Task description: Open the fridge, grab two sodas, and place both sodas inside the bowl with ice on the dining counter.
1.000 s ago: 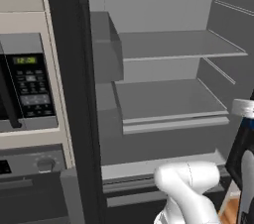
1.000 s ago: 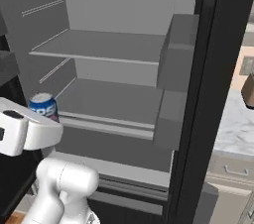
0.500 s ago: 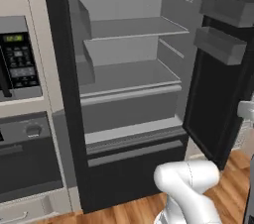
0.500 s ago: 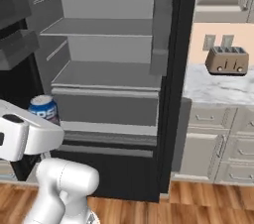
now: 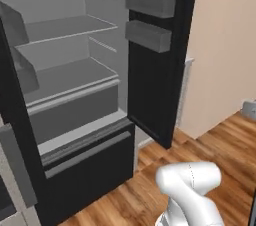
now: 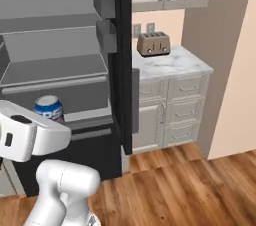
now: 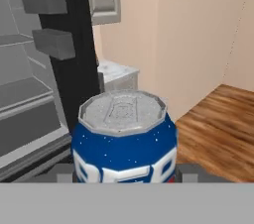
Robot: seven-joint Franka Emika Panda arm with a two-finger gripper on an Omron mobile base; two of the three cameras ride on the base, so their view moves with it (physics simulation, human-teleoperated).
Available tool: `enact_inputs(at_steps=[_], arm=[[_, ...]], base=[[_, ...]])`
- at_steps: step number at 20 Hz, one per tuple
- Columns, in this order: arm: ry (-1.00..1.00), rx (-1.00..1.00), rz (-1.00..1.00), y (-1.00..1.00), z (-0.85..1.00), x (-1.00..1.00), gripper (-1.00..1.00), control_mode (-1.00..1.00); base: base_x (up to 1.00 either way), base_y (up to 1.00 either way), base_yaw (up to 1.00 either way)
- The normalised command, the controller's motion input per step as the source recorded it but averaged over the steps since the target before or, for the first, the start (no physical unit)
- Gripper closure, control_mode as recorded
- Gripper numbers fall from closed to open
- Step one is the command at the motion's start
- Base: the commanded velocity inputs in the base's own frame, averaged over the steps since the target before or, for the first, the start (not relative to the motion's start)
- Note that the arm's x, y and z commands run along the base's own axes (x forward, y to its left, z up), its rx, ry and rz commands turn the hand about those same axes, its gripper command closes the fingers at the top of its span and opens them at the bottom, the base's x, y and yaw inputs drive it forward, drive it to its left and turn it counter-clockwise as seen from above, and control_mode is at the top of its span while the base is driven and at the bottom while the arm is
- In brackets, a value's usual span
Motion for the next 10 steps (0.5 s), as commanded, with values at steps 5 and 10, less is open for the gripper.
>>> enact_inputs(at_steps=[5,10], arm=[[0.0,0.0,0.0,0.0,0.0,0.0,1.0,1.0],[0.0,0.0,0.0,0.0,0.0,0.0,1.0,1.0]], base=[[0.02,-0.02,-0.57],[0.47,-0.04,-0.44]])
